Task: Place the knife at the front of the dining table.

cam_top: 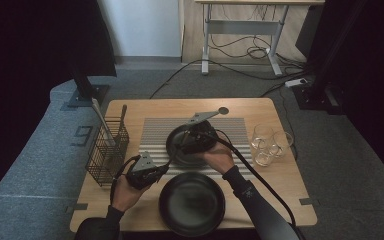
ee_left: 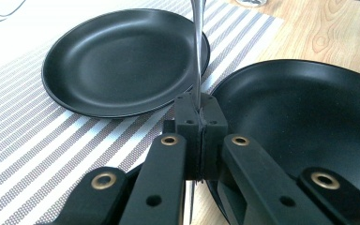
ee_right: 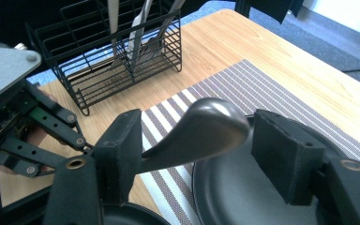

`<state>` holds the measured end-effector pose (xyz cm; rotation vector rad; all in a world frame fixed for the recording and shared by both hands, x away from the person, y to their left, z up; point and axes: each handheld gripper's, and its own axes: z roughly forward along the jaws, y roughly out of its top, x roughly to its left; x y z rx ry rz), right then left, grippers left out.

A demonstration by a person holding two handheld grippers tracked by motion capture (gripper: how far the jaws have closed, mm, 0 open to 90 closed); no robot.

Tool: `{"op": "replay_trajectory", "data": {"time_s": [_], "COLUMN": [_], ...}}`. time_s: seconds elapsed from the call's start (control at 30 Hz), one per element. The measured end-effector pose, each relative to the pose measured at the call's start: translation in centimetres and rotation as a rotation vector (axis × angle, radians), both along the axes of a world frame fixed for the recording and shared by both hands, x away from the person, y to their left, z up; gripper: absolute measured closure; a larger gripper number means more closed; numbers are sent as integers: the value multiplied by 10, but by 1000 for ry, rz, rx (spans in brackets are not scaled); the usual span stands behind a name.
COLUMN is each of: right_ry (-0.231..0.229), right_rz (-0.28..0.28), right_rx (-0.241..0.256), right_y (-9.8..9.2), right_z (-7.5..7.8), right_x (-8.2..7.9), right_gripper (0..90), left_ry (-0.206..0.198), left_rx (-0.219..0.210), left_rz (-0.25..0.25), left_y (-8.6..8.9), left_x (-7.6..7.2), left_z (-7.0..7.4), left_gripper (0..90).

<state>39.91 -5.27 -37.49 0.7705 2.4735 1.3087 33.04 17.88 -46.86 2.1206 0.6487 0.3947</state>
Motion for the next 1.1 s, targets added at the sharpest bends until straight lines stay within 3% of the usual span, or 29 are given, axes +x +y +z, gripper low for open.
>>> {"op": "replay_trajectory", "data": {"time_s": [0.27, 0.4, 0.7, 0.83, 0.9, 1.0, 1.1], "right_ry": [9, 52, 99, 112, 108, 46, 19], "right_rz": [-27, -63, -109, -118, -118, -112, -114], "right_rx": [6, 22, 35, 9, -10, -71, -91], "right_y": [-6, -17, -30, -30, -30, -31, -34], "right_z": [-5, -15, -34, -41, -42, -39, -36], "right_x": [5, 14, 27, 30, 29, 23, 21], "right_gripper": [309, 297, 295, 302, 302, 296, 282], "left_ry": [-3, -3, -16, 0, 3, 3, 15], "left_rx": [-16, -25, -45, -45, -42, -3, -7], "left_rz": [4, 3, 12, 3, 1, 26, 35], "left_y": [1, 1, 1, 1, 1, -1, 1], "left_x": [-1, -1, -2, -1, 0, 0, 2], "left_z": [0, 0, 3, 1, -1, -2, -4], "left_gripper": [895, 895, 896, 896, 896, 896, 895]}}
